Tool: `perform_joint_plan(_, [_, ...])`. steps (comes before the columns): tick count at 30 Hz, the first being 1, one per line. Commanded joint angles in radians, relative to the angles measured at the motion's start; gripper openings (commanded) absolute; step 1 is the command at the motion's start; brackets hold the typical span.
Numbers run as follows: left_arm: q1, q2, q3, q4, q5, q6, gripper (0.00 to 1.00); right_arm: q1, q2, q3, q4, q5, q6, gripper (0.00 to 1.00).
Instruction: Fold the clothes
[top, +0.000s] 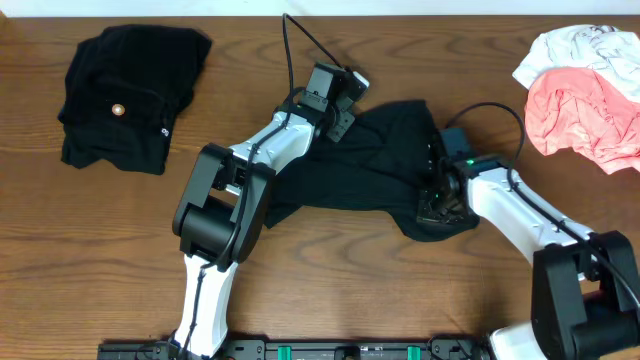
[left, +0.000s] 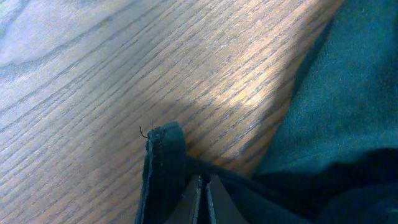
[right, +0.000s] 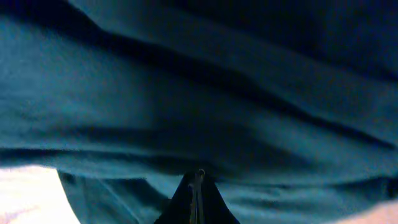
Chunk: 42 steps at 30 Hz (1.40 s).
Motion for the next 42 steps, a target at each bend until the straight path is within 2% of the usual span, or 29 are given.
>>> perform_joint_plan(1, [0.003, 0.009, -0.002, 0.004, -0.013, 0.005, 0.06, 0.022, 0.026, -0.026, 0.025, -0.003, -0.021, 0.01])
perform_joint_plan(13, [0.003, 0.026, -0.002, 0.027, -0.014, 0.006, 0.06, 0.022, 0.058, -0.040, 0.020, -0.010, -0.021, 0.01])
perform_joint_plan(18, [0.012, 0.048, -0.002, 0.038, -0.084, 0.006, 0.06, 0.022, 0.058, -0.041, -0.024, -0.019, -0.021, 0.01])
perform_joint_plan(27, [0.051, 0.098, -0.002, 0.012, -0.088, 0.002, 0.06, 0.022, 0.058, -0.041, -0.042, -0.018, -0.021, 0.01])
perform_joint_plan(30, [0.062, 0.098, -0.002, 0.012, -0.141, 0.002, 0.06, 0.022, 0.058, -0.041, -0.045, -0.014, -0.021, 0.01])
perform_joint_plan(34, [0.082, 0.098, -0.002, -0.006, -0.220, 0.002, 0.06, 0.021, 0.058, -0.041, -0.077, 0.043, -0.005, 0.01])
perform_joint_plan(42, [0.151, 0.098, -0.002, -0.075, -0.231, 0.001, 0.06, 0.020, 0.058, -0.041, -0.136, 0.140, 0.029, 0.01])
